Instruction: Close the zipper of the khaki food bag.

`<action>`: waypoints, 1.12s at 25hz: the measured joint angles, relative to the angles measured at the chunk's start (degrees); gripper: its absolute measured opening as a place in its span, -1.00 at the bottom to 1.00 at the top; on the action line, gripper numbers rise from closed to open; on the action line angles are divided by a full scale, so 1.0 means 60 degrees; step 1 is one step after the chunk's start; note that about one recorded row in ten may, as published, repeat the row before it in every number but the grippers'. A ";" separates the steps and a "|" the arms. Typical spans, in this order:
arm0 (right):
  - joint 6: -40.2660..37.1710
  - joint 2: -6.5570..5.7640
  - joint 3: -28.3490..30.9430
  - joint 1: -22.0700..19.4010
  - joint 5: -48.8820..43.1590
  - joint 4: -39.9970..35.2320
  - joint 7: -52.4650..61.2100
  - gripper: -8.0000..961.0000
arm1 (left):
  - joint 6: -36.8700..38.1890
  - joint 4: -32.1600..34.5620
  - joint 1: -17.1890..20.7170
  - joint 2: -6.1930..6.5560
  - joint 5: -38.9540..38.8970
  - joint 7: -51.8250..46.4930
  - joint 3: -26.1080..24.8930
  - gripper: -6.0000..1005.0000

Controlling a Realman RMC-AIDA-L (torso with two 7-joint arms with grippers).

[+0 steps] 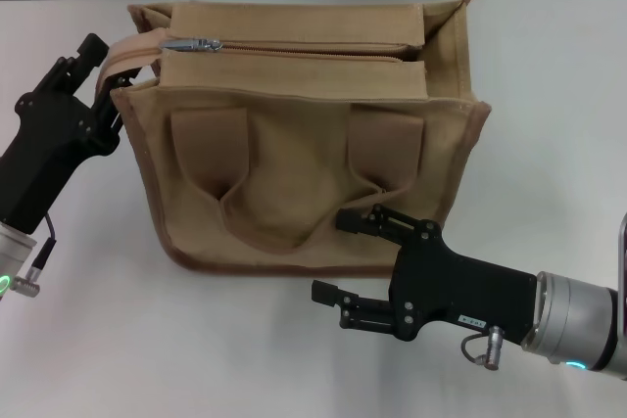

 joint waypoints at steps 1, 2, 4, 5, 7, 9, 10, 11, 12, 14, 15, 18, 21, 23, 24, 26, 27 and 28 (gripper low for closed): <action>0.0000 0.0001 0.0000 -0.0010 0.0000 0.0000 0.0001 0.69 | 0.0054 0.0000 0.0007 0.0000 0.0000 0.0010 0.0000 0.02; 0.0000 0.0000 -0.0001 -0.0027 0.0000 -0.0002 0.0003 0.69 | 0.0117 -0.0001 0.0016 0.0000 0.0000 0.0042 0.0000 -0.02; 0.0001 0.0000 0.0000 -0.0031 0.0000 -0.0002 0.0004 0.69 | 0.0291 -0.0011 0.0047 0.0000 -0.0001 0.0204 0.0003 -0.11; 0.0000 0.0000 0.0000 -0.0032 -0.0001 -0.0004 0.0006 0.69 | 0.0362 -0.0031 0.0075 0.0000 -0.0001 0.0301 0.0006 -0.15; 0.0000 0.0001 0.0000 -0.0034 0.0000 -0.0003 0.0004 0.69 | 0.0461 -0.0094 0.0127 0.0000 -0.0001 0.0445 0.0010 -0.24; 0.0001 0.0001 -0.0001 -0.0031 0.0000 -0.0003 0.0002 0.69 | 0.0491 -0.0149 0.0171 0.0000 -0.0001 0.0505 0.0009 -0.33; 0.0001 0.0000 -0.0001 -0.0028 0.0000 -0.0003 0.0002 0.69 | 0.0491 -0.0150 0.0171 0.0000 -0.0001 0.0507 0.0009 -0.37; 0.0001 0.0000 -0.0001 -0.0024 -0.0001 -0.0003 0.0004 0.69 | 0.0491 -0.0153 0.0171 0.0000 -0.0001 0.0508 0.0009 -0.41; 0.0001 0.0000 -0.0001 -0.0020 -0.0001 -0.0003 0.0009 0.69 | 0.0488 -0.0197 0.0158 0.0000 -0.0001 0.0509 0.0010 -0.45; -0.0020 0.0000 0.0000 -0.0020 -0.0001 -0.0003 0.0016 0.69 | 0.0477 -0.0235 0.0146 0.0000 -0.0002 0.0510 0.0010 -0.63; -0.0040 0.0001 -0.0001 -0.0021 -0.0001 -0.0004 0.0021 0.69 | 0.0467 -0.0272 0.0134 0.0000 -0.0002 0.0511 0.0010 -0.72; -0.0117 0.0001 -0.0001 -0.0034 -0.0002 -0.0004 0.0032 0.69 | 0.0460 -0.0366 0.0080 0.0000 -0.0001 0.0512 0.0009 -0.89; -0.0404 -0.0007 -0.0001 -0.0123 -0.0002 0.0008 0.0040 0.69 | 0.0502 -0.0523 0.0063 0.0004 -0.0001 0.0512 -0.0027 -0.89; -0.0991 -0.0034 -0.0001 -0.0302 -0.0005 -0.0030 0.0040 0.69 | 0.0506 -0.0593 0.0058 0.0006 -0.0002 0.0513 -0.0045 -0.90; -0.1436 -0.0044 0.0003 -0.0453 -0.0006 -0.0101 0.0005 0.69 | 0.0507 -0.0732 0.0030 0.0014 -0.0003 0.0513 -0.0079 -0.90; -0.2301 -0.0049 0.0093 -0.0738 -0.0006 -0.0311 -0.0081 0.69 | 0.0507 -0.0835 -0.0058 0.0018 -0.0004 0.0513 -0.0093 -0.90; -0.2547 -0.0050 0.0212 -0.0845 -0.0006 -0.0396 -0.0081 0.69 | 0.0510 -0.0866 -0.0144 0.0018 -0.0006 0.0513 -0.0081 -0.90; -0.2762 -0.0055 0.0345 -0.0951 -0.0005 -0.0476 -0.0081 0.69 | 0.0513 -0.0895 -0.0193 0.0016 -0.0004 0.0513 -0.0061 -0.90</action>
